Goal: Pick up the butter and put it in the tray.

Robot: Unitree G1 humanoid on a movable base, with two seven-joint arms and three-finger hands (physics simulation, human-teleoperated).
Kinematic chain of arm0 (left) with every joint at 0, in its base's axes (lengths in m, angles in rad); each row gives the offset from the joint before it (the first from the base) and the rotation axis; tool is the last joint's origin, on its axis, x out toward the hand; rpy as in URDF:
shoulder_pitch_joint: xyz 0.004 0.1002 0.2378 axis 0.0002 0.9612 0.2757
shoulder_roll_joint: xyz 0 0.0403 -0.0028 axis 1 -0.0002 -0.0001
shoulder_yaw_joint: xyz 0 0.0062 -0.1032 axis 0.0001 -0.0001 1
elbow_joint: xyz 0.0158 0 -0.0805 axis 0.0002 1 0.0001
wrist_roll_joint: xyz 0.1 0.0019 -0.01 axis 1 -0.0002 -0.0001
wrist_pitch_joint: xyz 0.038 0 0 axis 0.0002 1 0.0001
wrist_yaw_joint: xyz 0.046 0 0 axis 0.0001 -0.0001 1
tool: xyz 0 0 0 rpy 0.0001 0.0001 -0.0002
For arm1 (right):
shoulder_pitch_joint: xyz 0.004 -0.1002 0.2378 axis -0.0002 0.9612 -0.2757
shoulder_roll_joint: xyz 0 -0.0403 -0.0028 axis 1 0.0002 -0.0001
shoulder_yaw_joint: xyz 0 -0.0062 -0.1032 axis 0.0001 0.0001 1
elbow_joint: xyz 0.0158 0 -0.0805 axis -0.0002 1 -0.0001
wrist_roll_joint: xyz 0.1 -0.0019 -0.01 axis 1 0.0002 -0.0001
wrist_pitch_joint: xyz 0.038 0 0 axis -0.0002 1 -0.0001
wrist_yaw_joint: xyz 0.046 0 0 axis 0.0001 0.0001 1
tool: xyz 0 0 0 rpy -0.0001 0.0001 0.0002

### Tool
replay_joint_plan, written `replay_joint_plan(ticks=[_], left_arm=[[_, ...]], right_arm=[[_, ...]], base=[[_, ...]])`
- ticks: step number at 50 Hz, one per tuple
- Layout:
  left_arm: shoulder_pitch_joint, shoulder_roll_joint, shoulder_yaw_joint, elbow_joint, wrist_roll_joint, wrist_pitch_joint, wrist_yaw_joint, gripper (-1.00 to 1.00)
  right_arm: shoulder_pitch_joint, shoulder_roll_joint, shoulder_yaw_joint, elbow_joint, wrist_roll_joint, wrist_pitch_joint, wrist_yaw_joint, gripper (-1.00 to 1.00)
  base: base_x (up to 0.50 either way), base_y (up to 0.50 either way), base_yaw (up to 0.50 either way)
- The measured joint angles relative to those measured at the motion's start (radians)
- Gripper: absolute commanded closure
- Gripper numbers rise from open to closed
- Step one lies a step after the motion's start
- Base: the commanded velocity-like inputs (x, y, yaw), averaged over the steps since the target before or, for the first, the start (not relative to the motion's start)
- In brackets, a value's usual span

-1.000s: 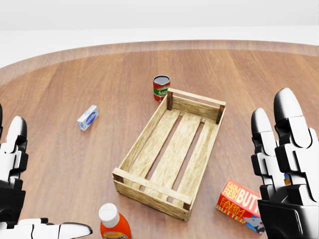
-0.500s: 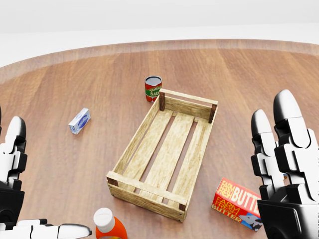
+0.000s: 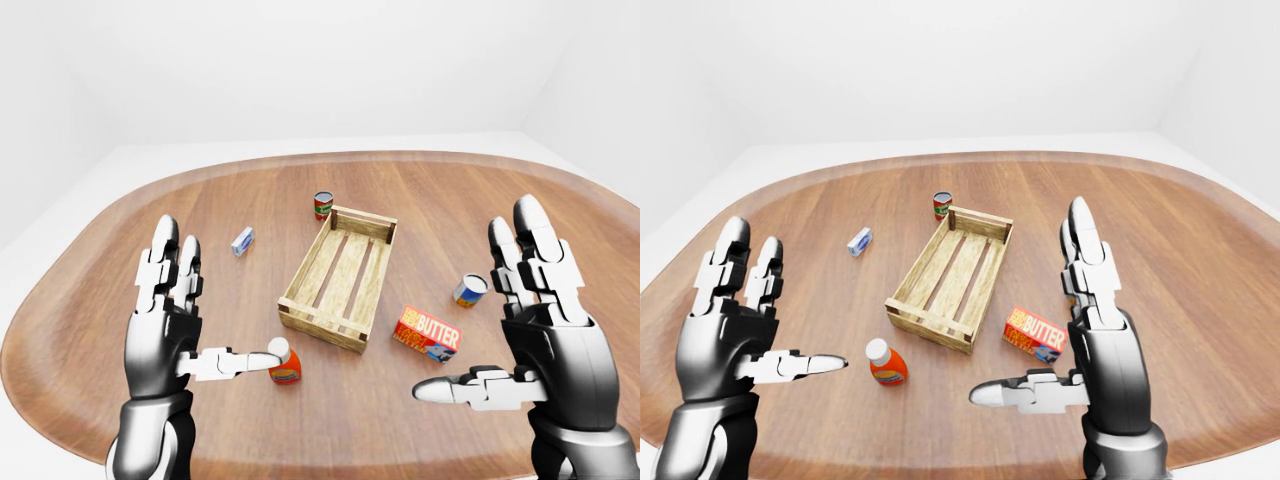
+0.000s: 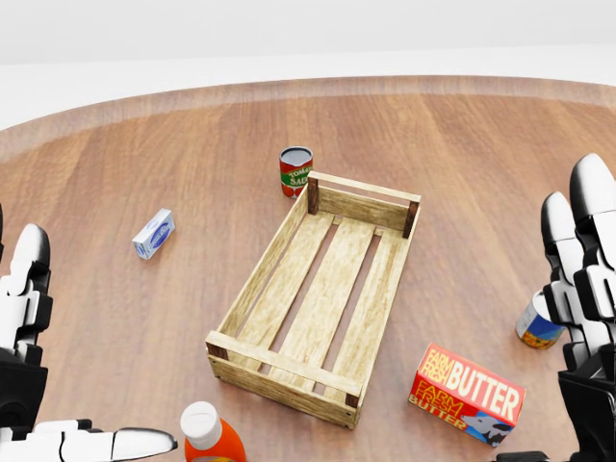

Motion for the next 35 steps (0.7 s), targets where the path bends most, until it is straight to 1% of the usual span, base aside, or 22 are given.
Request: replay_joint_plan(ticks=[8, 14, 25, 35], left_arm=[[-0.005, 0.001, 0.003, 0.004, -0.001, 0.000, 0.002, -1.00], [-0.003, 0.001, 0.006, 0.000, -0.003, 0.000, 0.001, -1.00], [-0.003, 0.001, 0.009, -0.002, -0.004, 0.000, 0.000, -1.00], [0.002, 0.000, 0.007, -0.007, -0.002, 0.000, -0.002, -1.00]], right_arm=[[-0.040, 0.007, -0.139, 0.031, -0.066, 0.000, 0.113, -1.00], [-0.078, -0.005, -0.214, 0.098, -0.108, 0.000, 0.165, -1.00], [-0.154, -0.062, -0.285, 0.302, -0.162, 0.000, 0.188, -1.00], [-0.219, -0.131, -0.307, 0.538, -0.177, 0.000, 0.158, -1.00]], base=[[0.00, 0.00, 0.00], [0.00, 0.00, 0.00], [0.00, 0.00, 0.00], [0.00, 0.00, 0.00]])
